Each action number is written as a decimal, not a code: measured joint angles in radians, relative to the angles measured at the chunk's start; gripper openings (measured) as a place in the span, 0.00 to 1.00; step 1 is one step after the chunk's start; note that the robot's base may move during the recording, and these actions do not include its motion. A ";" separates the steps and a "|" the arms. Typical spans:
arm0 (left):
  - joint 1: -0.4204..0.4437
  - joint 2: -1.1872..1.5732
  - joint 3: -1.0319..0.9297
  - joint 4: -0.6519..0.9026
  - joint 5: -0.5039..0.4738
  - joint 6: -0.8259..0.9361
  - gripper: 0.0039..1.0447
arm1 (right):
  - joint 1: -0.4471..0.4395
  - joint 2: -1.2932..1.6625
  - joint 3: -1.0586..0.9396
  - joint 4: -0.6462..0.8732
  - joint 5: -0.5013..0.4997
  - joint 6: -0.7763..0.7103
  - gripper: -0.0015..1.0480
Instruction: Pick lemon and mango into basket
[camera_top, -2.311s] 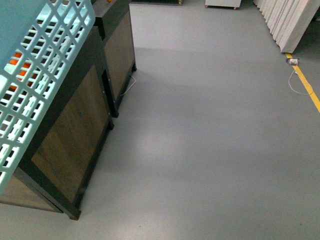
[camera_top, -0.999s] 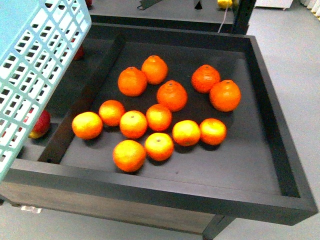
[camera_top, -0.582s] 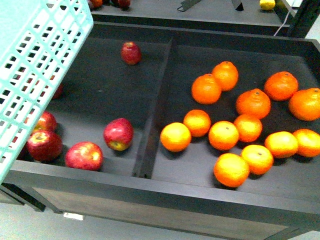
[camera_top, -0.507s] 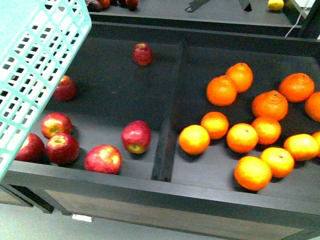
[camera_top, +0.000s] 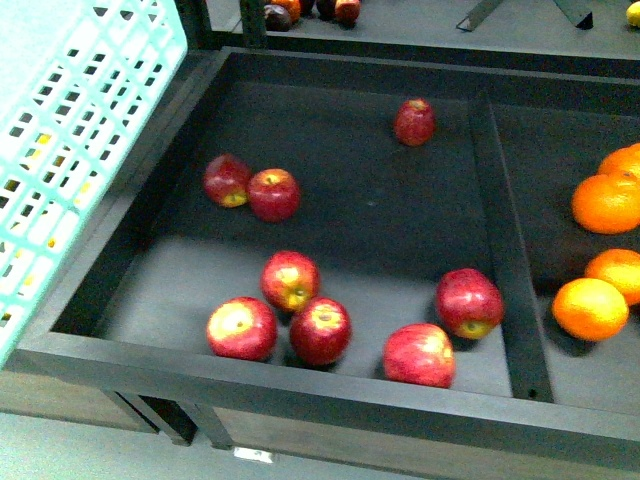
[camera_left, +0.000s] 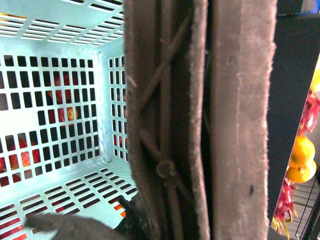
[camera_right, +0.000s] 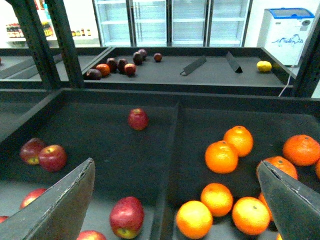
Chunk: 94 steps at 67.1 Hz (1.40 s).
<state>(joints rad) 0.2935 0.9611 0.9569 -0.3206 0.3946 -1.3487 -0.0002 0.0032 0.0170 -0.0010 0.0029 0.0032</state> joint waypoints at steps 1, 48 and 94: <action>0.000 0.000 0.000 0.000 0.000 0.000 0.13 | 0.000 0.000 0.000 0.000 -0.001 -0.001 0.92; 0.001 0.000 0.000 0.000 -0.001 0.000 0.13 | 0.000 0.001 0.000 0.000 -0.002 0.000 0.92; 0.002 0.000 0.000 0.000 -0.002 0.001 0.13 | 0.000 0.002 0.000 0.000 -0.002 -0.001 0.92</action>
<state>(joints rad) 0.2951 0.9611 0.9569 -0.3206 0.3923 -1.3479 -0.0002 0.0048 0.0170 -0.0013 0.0013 0.0025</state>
